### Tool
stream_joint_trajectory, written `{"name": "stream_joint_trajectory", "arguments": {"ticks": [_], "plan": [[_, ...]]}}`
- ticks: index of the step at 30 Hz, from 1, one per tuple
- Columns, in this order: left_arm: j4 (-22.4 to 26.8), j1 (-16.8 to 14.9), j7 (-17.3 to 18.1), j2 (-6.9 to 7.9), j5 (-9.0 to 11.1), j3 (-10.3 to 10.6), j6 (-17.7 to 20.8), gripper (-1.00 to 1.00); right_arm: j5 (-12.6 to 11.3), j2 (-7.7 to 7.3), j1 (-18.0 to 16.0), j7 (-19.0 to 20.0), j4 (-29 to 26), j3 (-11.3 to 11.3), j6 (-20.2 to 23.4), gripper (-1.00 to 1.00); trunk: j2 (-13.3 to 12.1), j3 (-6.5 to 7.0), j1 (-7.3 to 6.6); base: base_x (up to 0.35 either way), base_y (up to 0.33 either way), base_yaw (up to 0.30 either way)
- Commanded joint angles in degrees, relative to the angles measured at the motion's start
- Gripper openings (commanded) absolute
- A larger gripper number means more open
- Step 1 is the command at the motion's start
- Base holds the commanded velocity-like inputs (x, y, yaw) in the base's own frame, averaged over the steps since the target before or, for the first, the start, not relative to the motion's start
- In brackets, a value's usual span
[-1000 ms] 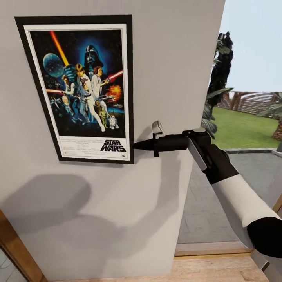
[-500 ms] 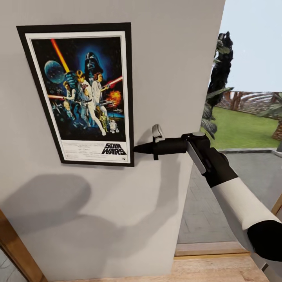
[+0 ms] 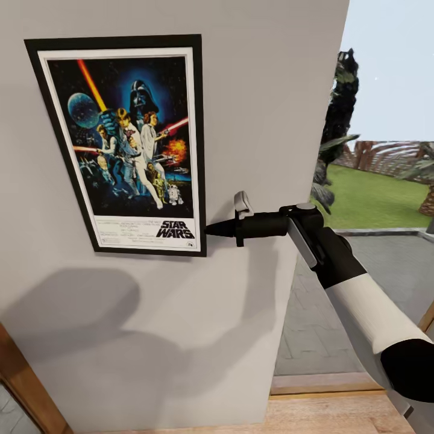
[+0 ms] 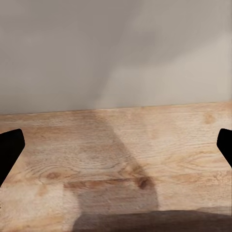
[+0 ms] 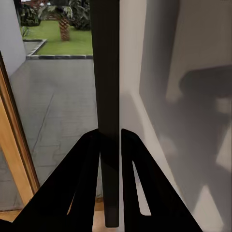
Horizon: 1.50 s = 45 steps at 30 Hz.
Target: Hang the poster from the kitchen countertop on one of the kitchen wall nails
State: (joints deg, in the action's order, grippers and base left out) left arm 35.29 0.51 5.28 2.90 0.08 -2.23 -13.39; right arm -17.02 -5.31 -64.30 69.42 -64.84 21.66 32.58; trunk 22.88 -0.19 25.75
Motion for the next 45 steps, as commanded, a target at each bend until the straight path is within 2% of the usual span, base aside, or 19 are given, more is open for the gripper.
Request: {"name": "stream_joint_trajectory", "arguments": {"ticks": [1, 45], "plan": [[0.04, 0.02, 0.44, -0.02, 0.01, -0.24, -0.06, 1.0, -0.56, -0.05, -0.04, 0.01, -0.03, 0.14, 0.64, -1.0, 0.04, -0.02, 0.03, 0.102, 0.164, 0.0], [0.04, 0.02, 0.44, 0.0, 0.01, -0.32, -0.06, 1.0, -0.56, -0.02, -0.04, 0.1, -0.31, 0.14, 0.64, -1.0, 0.04, -0.02, 0.03, 0.01, 0.071, 0.0]]}}
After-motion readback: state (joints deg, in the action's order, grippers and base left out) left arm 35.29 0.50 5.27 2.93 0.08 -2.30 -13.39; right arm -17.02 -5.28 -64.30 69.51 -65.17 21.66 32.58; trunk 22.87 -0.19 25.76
